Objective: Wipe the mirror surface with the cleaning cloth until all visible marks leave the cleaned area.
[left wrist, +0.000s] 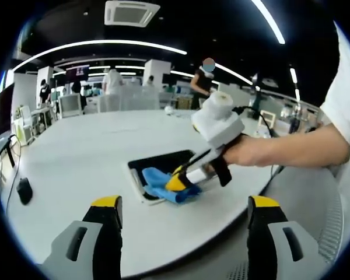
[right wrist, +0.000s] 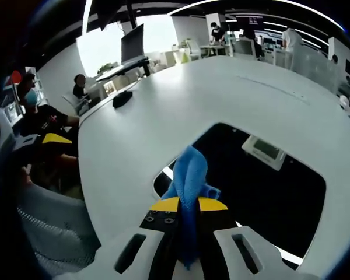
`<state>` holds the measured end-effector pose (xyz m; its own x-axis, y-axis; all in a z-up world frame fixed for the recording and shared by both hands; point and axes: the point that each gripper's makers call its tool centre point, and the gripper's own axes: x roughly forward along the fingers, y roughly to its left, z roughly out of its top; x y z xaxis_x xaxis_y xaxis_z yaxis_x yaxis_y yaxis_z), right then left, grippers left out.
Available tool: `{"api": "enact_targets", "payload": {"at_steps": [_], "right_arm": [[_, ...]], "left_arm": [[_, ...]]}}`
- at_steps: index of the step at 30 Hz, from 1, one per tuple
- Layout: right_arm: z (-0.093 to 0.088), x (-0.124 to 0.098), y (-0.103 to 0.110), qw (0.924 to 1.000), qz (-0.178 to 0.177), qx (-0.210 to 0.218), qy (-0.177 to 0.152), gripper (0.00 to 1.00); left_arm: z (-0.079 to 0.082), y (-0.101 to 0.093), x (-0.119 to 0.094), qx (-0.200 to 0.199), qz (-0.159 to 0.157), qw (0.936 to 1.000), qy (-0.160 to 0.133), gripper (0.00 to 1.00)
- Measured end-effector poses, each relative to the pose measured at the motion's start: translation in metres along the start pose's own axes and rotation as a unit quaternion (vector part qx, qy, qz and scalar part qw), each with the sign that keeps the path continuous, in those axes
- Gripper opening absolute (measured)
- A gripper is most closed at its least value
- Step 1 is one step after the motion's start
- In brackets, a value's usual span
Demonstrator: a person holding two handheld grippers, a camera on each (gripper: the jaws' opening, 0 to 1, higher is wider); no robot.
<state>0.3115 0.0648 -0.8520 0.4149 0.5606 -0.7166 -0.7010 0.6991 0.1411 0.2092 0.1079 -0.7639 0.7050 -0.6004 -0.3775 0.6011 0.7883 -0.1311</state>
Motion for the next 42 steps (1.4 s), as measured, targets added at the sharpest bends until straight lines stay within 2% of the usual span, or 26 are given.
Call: {"api": "enact_targets", "payload": {"at_steps": [24,42], "right_arm": [[-0.005,-0.002,0.001,1.0,0.005,0.003,0.005,0.05],[-0.017,-0.016,-0.016,0.9994,-0.007,0.035,0.002,0.05]], "left_arm": [[-0.004,0.003,0.0,0.0,0.006,1.0,0.006,0.93],[-0.005,0.001,0.0,0.005,0.002,0.9999,0.009,0.93]]}}
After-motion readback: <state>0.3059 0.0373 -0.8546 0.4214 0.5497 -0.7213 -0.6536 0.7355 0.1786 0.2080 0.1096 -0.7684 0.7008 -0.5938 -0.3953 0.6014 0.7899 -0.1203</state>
